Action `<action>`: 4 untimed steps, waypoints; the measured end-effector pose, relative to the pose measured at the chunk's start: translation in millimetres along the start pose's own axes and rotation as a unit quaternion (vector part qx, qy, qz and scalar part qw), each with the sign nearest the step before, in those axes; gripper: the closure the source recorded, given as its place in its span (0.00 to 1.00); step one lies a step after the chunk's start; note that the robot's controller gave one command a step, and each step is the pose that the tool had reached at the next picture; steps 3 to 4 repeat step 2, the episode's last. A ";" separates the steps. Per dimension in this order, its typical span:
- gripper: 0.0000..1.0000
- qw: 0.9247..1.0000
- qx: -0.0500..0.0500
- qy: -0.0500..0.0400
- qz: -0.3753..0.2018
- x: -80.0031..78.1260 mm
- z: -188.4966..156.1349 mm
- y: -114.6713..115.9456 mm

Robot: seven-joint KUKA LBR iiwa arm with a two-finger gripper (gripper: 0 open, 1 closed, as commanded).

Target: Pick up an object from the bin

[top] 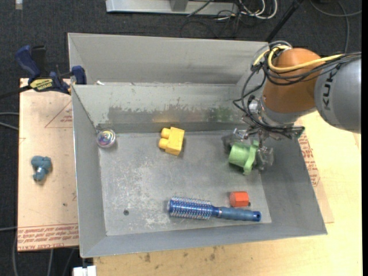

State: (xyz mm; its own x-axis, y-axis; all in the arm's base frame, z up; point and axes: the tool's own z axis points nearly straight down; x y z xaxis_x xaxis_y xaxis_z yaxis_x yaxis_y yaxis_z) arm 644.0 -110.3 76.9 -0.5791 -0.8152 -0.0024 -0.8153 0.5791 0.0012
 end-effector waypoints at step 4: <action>1.00 1.000 0.005 -0.002 -0.002 18.2 -177.9 47.0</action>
Offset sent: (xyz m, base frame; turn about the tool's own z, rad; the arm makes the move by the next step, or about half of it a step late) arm 0.0000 0.0000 0.0000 0.0000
